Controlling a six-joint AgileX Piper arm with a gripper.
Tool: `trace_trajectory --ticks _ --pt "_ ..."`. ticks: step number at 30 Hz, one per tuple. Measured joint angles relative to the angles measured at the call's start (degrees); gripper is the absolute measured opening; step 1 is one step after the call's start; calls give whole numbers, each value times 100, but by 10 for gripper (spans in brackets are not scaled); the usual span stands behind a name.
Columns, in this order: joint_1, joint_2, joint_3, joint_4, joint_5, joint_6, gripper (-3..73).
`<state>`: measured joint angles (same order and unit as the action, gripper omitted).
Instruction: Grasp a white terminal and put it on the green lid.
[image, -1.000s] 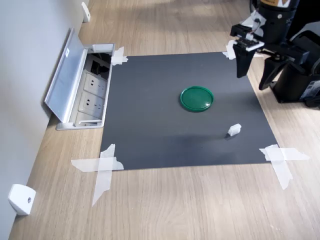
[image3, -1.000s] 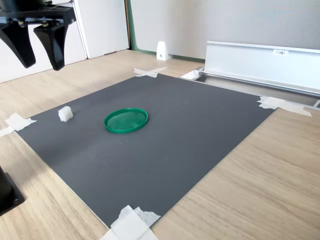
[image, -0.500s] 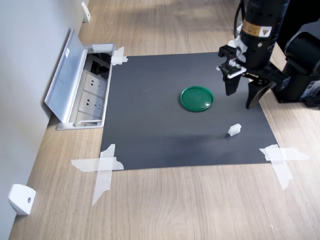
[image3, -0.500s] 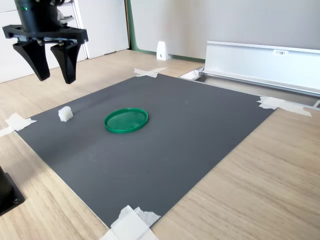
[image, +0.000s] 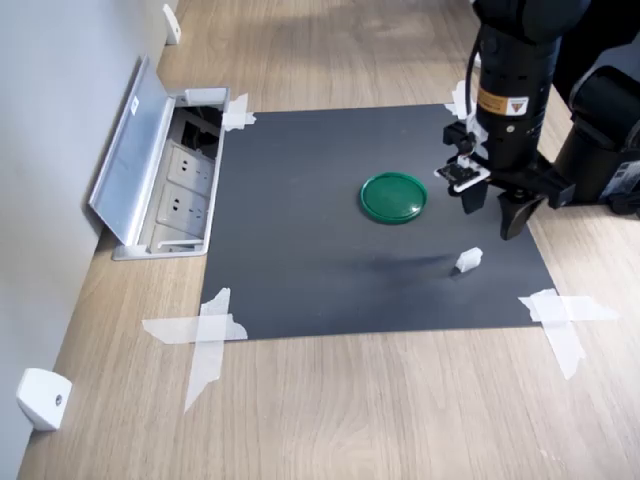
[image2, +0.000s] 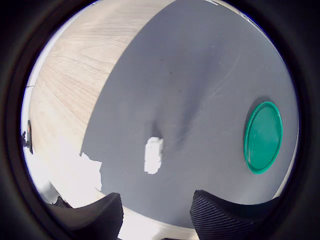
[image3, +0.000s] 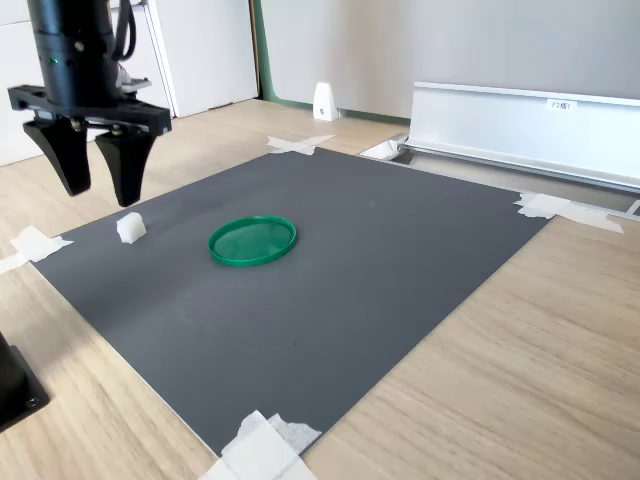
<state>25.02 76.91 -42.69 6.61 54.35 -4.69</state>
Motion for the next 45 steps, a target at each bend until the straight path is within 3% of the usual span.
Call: trace_trajectory --ticks 7,14,38,45 --pt "30 148 36 -130 -415 -35 578" --pt "455 403 36 -200 -521 -122 578" --pt "460 869 36 -246 -916 116 577" --pt "460 875 153 -199 -960 116 489"
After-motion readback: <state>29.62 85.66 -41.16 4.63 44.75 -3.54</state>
